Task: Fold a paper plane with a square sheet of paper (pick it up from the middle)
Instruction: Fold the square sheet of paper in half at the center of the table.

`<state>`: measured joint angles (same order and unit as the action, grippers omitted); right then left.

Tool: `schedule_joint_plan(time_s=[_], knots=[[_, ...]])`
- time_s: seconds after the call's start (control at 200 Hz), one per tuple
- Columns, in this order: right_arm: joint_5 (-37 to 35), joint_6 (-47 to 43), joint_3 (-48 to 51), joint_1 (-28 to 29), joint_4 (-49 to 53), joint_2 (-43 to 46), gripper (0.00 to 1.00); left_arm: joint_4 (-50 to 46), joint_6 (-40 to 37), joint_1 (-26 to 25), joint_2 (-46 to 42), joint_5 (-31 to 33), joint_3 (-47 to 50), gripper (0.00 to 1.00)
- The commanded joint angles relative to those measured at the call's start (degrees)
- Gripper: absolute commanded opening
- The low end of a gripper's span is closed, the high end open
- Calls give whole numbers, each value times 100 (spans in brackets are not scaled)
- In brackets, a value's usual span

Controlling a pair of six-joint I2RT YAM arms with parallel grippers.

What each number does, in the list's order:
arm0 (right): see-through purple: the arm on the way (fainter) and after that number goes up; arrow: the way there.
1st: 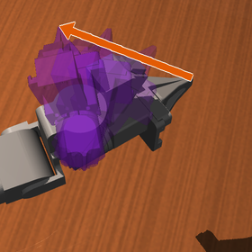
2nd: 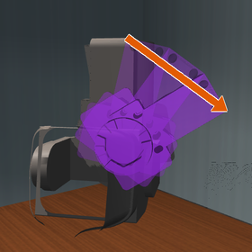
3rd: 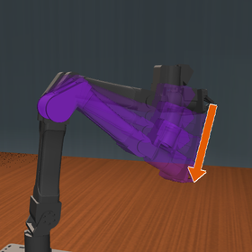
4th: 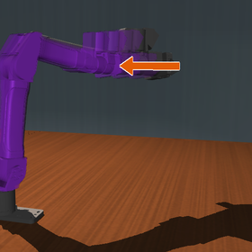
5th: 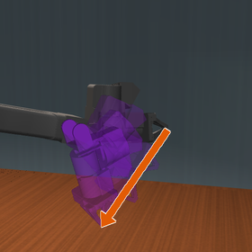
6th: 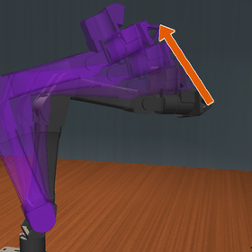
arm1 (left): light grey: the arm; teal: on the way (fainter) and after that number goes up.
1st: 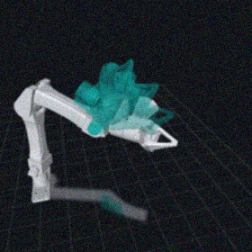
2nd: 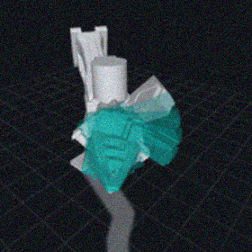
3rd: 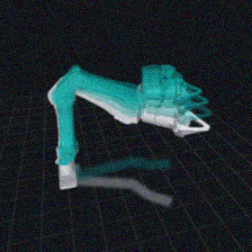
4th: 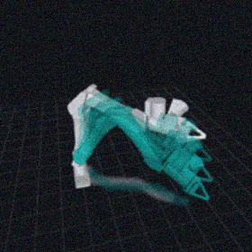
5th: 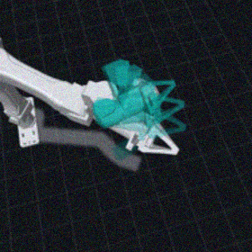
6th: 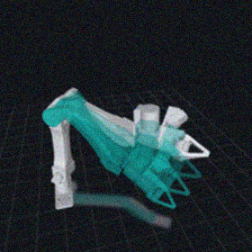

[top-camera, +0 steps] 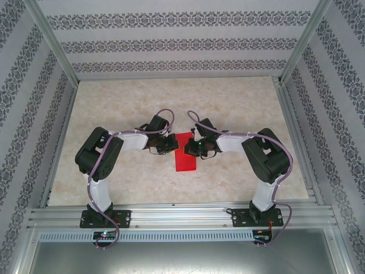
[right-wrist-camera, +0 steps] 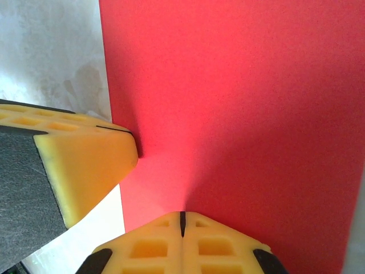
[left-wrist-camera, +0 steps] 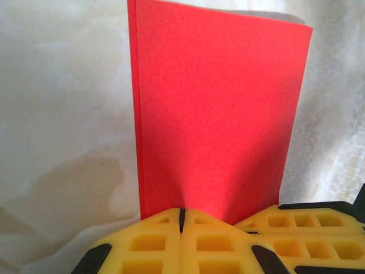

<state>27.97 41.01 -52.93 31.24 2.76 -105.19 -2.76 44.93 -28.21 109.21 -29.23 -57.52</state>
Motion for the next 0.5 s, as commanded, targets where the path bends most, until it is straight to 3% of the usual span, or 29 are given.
schedule_joint_plan(time_s=[0.0, 0.26, 0.495], knots=[[-70, -326, 394, -245, 473, 157, 0, -1789, -192, -9, 617, 1292, 509, 0], [-157, -678, 1012, -825, 754, 1211, 0, -1763, -182, -14, 638, 1280, 513, 0], [-137, -437, 716, -355, 621, 1694, 0, -1737, -160, -9, 607, 1266, 539, 0]])
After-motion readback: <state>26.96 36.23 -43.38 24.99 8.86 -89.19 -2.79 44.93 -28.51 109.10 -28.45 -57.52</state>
